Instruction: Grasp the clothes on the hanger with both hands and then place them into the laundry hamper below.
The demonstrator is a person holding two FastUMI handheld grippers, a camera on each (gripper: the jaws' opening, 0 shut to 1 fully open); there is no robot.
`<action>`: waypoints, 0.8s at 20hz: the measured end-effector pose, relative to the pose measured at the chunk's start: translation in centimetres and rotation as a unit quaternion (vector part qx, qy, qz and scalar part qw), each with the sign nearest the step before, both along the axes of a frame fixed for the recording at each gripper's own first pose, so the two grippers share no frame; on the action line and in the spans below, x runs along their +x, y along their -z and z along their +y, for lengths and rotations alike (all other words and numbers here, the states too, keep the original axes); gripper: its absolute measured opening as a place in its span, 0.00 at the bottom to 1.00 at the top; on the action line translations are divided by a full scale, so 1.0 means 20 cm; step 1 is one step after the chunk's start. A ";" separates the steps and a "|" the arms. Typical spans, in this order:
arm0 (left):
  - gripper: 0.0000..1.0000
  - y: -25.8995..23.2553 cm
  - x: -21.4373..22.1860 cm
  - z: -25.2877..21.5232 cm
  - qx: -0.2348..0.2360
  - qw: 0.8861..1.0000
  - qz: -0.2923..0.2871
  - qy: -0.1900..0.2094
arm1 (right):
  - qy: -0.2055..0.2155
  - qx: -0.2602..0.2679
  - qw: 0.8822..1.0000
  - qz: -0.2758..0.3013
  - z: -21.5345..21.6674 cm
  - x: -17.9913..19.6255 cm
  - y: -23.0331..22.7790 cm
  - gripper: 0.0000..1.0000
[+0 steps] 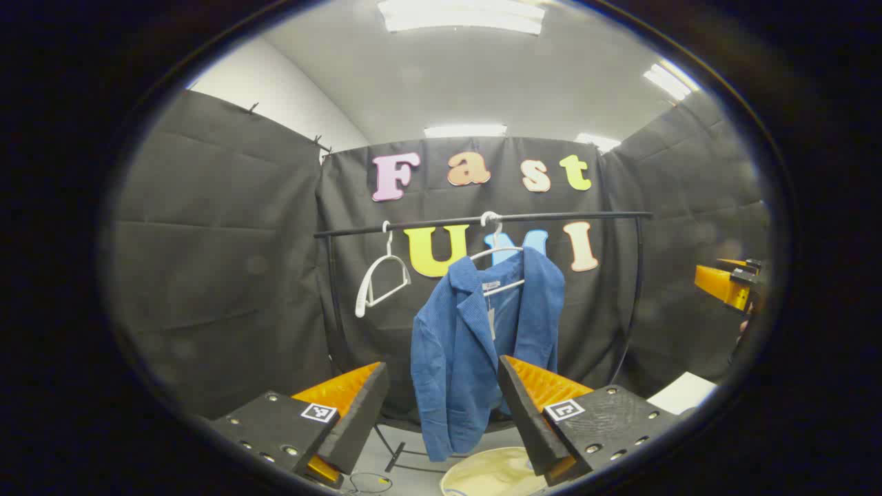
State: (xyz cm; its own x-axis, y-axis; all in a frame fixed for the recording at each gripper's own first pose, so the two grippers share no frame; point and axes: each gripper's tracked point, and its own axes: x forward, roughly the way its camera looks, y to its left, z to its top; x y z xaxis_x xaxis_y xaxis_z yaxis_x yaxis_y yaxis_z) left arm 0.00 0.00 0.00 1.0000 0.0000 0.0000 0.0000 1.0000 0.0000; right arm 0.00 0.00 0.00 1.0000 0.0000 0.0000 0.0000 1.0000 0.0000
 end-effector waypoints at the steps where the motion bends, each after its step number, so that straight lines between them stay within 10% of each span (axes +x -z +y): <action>1: 0.93 0.00 -0.01 0.01 -0.001 1.000 0.000 0.000 | -0.001 0.002 1.000 0.003 0.01 -0.01 0.00 0.95; 16: 0.93 0.10 -0.25 0.13 -0.025 0.999 0.021 -0.016 | -0.032 -0.007 0.999 0.030 0.23 -0.23 0.04 0.95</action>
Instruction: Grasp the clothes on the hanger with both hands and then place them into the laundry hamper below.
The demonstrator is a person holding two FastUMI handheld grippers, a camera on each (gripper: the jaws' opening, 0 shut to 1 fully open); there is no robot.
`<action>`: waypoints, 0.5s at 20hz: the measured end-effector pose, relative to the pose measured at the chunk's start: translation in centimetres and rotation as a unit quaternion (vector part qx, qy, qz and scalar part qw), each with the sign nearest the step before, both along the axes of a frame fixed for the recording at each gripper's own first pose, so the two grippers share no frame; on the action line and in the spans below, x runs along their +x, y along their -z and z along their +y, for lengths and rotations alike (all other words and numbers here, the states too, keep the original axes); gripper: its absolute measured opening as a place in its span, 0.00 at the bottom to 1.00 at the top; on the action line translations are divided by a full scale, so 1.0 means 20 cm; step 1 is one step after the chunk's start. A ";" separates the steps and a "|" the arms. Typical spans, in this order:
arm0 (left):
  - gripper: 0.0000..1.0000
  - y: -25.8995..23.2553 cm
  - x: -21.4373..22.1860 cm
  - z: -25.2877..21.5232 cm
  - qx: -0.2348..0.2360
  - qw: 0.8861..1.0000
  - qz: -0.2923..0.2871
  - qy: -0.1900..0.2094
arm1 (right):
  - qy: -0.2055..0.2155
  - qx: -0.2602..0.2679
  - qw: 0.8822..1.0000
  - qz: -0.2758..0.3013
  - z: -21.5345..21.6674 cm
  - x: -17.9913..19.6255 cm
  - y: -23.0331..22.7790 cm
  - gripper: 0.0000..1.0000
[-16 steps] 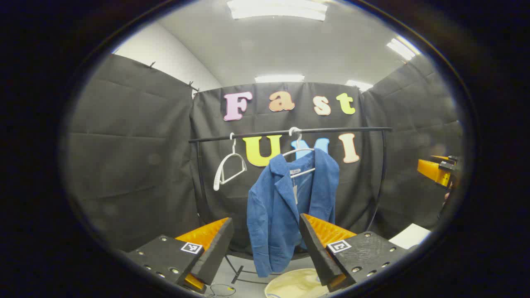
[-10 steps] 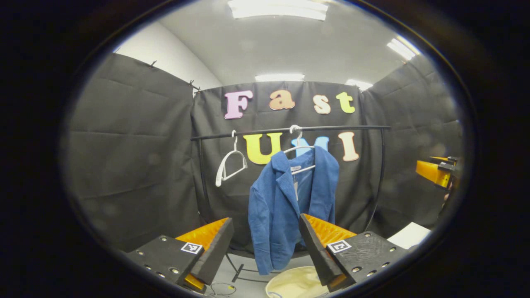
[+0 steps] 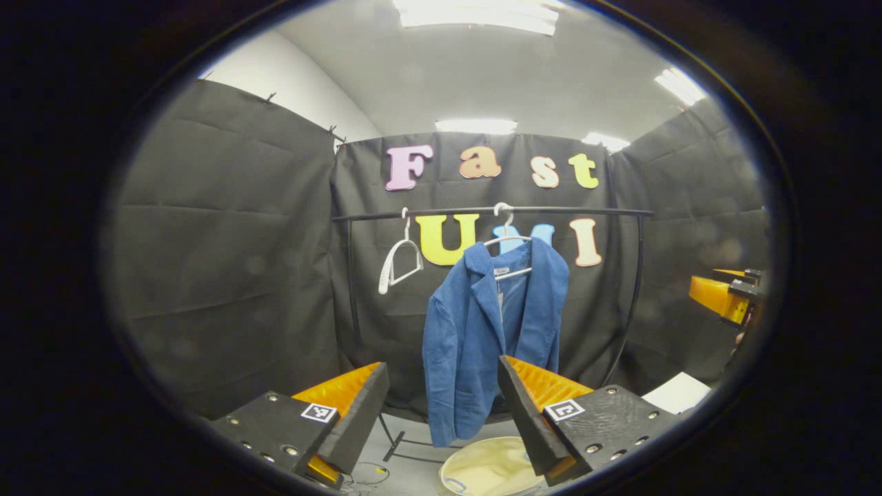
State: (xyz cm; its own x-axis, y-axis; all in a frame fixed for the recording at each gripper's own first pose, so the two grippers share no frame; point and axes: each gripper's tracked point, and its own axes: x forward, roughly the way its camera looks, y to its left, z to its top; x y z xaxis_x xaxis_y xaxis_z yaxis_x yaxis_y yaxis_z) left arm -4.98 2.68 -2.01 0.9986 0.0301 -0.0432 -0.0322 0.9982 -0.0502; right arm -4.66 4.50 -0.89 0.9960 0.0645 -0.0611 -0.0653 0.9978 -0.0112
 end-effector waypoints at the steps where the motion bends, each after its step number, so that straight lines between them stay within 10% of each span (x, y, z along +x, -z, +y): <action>1: 0.93 0.00 -0.01 0.01 -0.004 1.000 0.000 -0.002 | -0.001 -0.001 1.000 0.000 0.01 -0.02 -0.01 0.95; 10: 0.93 0.00 -0.04 0.02 -0.046 0.999 0.001 -0.017 | -0.004 -0.005 1.000 -0.003 0.02 -0.02 -0.04 0.95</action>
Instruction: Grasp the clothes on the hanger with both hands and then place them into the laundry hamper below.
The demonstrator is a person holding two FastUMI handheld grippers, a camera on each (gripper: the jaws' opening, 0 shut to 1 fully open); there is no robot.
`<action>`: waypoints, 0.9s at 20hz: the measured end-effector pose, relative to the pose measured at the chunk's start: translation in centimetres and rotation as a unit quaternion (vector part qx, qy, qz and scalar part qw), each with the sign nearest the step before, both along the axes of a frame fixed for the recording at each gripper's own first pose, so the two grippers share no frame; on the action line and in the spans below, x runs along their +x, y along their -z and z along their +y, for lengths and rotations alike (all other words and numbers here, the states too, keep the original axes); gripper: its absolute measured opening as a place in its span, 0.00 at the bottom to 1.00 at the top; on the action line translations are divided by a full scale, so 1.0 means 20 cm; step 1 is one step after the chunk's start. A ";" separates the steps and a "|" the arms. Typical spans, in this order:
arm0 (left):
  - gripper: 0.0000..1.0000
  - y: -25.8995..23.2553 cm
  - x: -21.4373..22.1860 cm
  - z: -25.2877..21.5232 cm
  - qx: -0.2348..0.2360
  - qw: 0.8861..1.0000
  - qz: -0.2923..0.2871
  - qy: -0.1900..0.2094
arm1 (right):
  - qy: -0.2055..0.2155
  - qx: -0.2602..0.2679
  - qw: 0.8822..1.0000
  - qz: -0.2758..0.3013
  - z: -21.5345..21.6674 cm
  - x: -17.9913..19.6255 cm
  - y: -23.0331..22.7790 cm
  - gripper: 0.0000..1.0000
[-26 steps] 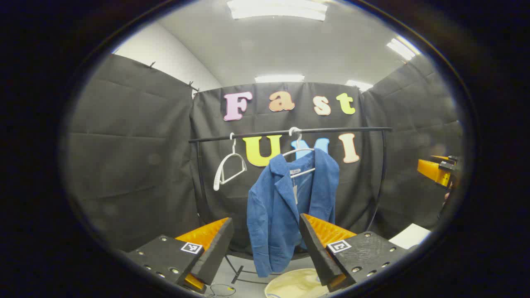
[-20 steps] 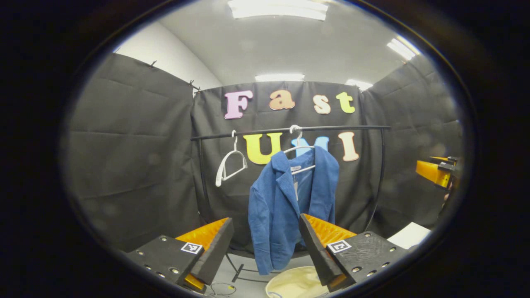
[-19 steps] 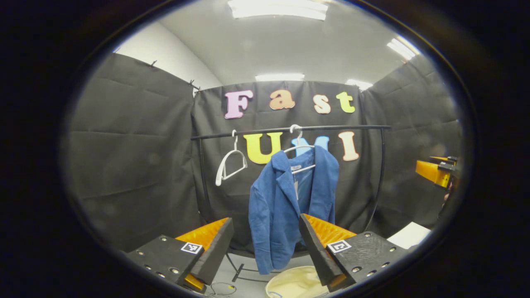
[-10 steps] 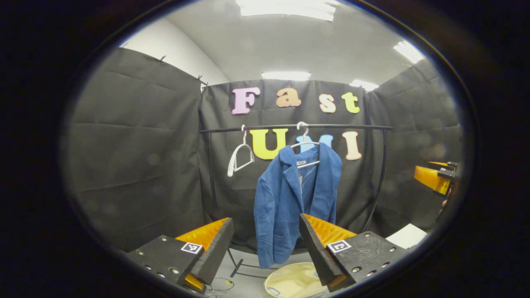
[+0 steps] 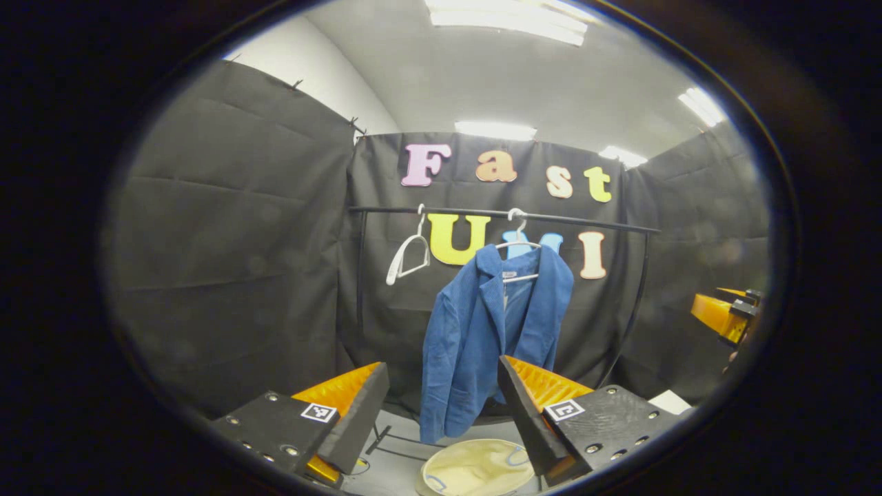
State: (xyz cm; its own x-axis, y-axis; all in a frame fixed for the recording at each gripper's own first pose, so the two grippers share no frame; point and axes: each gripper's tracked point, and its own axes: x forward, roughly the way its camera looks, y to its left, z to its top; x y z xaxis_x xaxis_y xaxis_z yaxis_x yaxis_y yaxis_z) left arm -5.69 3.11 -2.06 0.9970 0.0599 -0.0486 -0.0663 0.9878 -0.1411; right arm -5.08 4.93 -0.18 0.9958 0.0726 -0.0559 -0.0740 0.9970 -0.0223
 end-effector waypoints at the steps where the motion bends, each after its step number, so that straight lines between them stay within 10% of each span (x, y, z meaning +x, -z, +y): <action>1: 0.93 -0.01 0.02 0.00 0.003 1.000 -0.001 -0.003 | -0.001 0.007 1.000 -0.001 0.00 0.03 0.00 0.96; 13: 0.93 -0.11 0.55 -0.29 -0.018 0.998 -0.023 -0.059 | -0.075 0.024 0.997 -0.006 -0.02 0.78 0.10 0.95; 18: 0.93 -0.16 0.67 -0.36 0.032 0.999 -0.012 -0.020 | -0.064 0.020 0.998 0.008 -0.03 0.86 0.10 0.94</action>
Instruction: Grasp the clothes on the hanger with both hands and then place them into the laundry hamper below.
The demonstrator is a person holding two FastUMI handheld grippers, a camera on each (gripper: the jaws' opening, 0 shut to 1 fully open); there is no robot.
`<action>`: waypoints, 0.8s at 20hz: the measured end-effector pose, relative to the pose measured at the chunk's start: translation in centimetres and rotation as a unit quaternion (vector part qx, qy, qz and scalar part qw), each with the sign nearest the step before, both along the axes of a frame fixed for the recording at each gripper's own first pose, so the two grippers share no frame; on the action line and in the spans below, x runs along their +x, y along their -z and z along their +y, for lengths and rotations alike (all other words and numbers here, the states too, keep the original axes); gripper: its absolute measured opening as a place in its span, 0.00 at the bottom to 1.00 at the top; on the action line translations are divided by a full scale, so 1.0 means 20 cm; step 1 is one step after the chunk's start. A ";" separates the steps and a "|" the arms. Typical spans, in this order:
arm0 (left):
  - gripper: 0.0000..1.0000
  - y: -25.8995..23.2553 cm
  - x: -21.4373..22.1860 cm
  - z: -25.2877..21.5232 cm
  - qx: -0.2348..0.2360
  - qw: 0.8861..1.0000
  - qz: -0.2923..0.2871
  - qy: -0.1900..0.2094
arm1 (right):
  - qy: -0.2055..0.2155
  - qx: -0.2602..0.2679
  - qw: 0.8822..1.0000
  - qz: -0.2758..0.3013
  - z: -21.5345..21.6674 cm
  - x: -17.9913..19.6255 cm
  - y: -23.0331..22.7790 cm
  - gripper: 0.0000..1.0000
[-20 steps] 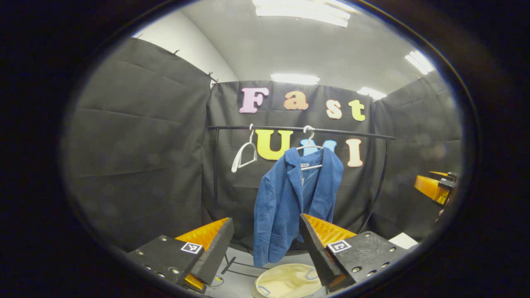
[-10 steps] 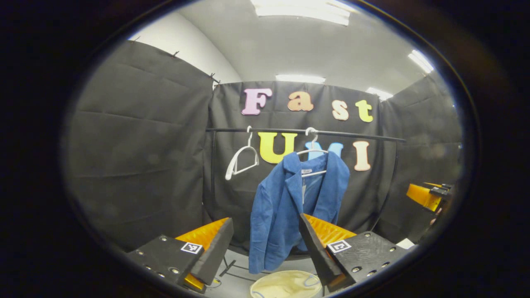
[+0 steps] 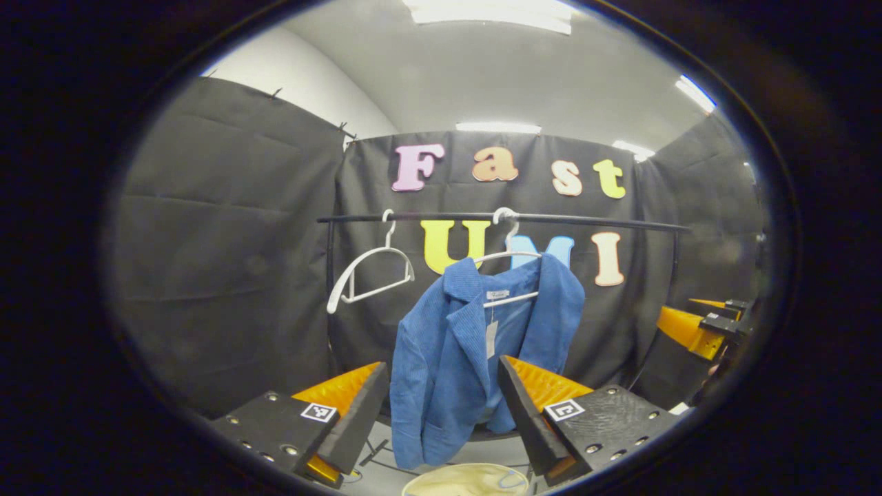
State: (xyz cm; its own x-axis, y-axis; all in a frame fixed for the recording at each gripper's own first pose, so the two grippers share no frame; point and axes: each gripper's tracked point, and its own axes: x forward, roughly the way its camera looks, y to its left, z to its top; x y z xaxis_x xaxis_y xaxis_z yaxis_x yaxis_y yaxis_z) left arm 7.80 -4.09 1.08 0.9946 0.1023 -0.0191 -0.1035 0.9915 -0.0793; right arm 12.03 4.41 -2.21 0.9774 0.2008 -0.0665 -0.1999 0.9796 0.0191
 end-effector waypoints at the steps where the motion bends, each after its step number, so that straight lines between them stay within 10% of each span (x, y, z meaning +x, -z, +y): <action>1: 0.93 0.00 0.03 -0.01 0.004 1.000 0.001 0.013 | 0.010 -0.005 1.000 0.003 0.00 -0.01 0.00 0.94; 8: 0.94 0.10 0.17 -0.02 -0.020 0.993 0.008 0.118 | 0.041 0.015 0.999 0.006 0.28 -0.16 -0.12 0.94; 16: 0.93 0.25 0.12 0.11 -0.038 0.989 0.029 0.137 | 0.166 -0.044 0.985 0.005 -0.02 -0.55 -0.08 0.94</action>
State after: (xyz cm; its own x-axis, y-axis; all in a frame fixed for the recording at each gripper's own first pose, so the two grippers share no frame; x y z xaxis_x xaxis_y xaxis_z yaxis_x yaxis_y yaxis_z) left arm 10.18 -1.89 -3.86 0.9817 -0.1750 -0.0749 0.1617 0.9742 -0.1572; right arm 0.95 3.93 -0.71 0.9874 -0.1372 -0.0792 0.1319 0.9889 -0.0686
